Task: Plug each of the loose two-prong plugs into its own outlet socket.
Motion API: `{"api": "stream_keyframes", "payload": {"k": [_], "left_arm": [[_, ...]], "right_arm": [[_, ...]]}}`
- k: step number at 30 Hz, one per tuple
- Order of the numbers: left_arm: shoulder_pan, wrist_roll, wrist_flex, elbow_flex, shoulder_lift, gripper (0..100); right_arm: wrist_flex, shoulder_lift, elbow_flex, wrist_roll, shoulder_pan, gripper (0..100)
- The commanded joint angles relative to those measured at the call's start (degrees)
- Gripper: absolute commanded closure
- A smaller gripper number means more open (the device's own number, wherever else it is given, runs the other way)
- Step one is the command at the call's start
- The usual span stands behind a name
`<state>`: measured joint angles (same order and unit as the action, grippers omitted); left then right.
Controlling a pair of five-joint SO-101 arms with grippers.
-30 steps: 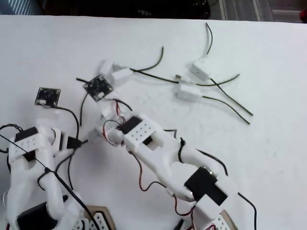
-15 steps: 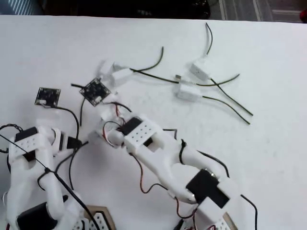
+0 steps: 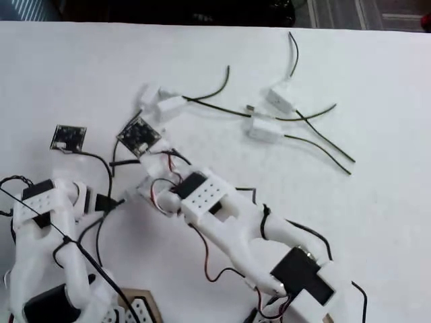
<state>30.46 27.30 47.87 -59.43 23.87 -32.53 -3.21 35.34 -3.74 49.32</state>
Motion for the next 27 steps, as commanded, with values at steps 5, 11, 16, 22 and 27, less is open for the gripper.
{"api": "stream_keyframes", "payload": {"k": [5, 11, 16, 22, 27], "left_arm": [[0.4, -0.2, -0.9, 0.3, 2.0, 65], [0.4, -0.2, -0.9, 0.3, 2.0, 65], [0.4, -0.2, -0.9, 0.3, 2.0, 65], [0.4, -0.2, -0.9, 0.3, 2.0, 65], [0.0, -0.1, -1.2, 0.3, 2.0, 65]], "right_arm": [[3.6, -0.6, 1.3, -0.4, 1.6, 98.1], [7.6, -4.3, 1.0, -0.5, 1.5, 98.1], [4.6, -3.7, -1.5, -0.4, 1.6, 98.1], [-4.4, -0.4, -7.0, -0.3, 1.6, 84.9], [-10.2, 8.0, -9.9, -0.2, 1.6, 83.0]]}}
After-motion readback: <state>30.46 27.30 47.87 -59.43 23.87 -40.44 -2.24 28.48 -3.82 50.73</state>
